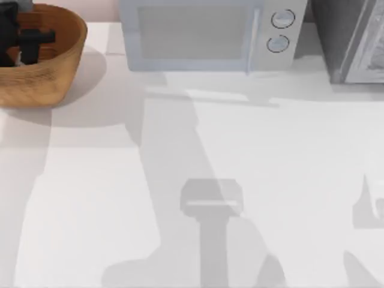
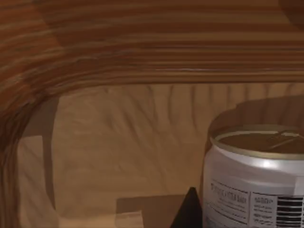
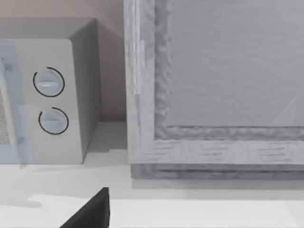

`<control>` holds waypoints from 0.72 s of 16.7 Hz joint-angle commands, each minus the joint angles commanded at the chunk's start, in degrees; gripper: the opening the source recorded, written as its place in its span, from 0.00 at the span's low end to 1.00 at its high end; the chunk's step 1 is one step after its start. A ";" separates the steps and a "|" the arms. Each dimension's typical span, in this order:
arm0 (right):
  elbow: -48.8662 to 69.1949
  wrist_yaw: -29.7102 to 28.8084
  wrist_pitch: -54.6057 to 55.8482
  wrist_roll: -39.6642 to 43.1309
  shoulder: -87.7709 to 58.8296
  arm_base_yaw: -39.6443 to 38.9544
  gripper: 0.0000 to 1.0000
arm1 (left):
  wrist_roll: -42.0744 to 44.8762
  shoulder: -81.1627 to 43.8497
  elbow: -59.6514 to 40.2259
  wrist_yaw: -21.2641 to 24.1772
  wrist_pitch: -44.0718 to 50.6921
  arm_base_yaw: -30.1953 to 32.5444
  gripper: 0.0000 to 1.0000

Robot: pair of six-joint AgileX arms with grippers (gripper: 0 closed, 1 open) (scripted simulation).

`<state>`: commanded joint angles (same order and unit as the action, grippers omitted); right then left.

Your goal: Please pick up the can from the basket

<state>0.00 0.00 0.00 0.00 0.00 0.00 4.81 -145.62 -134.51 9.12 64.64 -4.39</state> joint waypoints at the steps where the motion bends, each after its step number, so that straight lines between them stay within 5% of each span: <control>1: 0.00 0.00 0.00 0.00 0.00 0.00 1.00 | -0.31 2.28 2.29 0.48 -1.13 0.43 0.00; 6: 0.00 0.00 0.00 0.00 0.00 0.00 1.00 | -1.96 22.38 22.08 3.26 -10.48 3.69 0.00; 12: 0.00 0.00 0.00 0.00 0.00 0.00 1.00 | -3.46 60.90 57.92 4.32 -26.61 7.39 0.00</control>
<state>0.00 0.00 0.00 0.00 0.00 0.00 1.35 -84.72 -76.59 13.44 38.03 3.00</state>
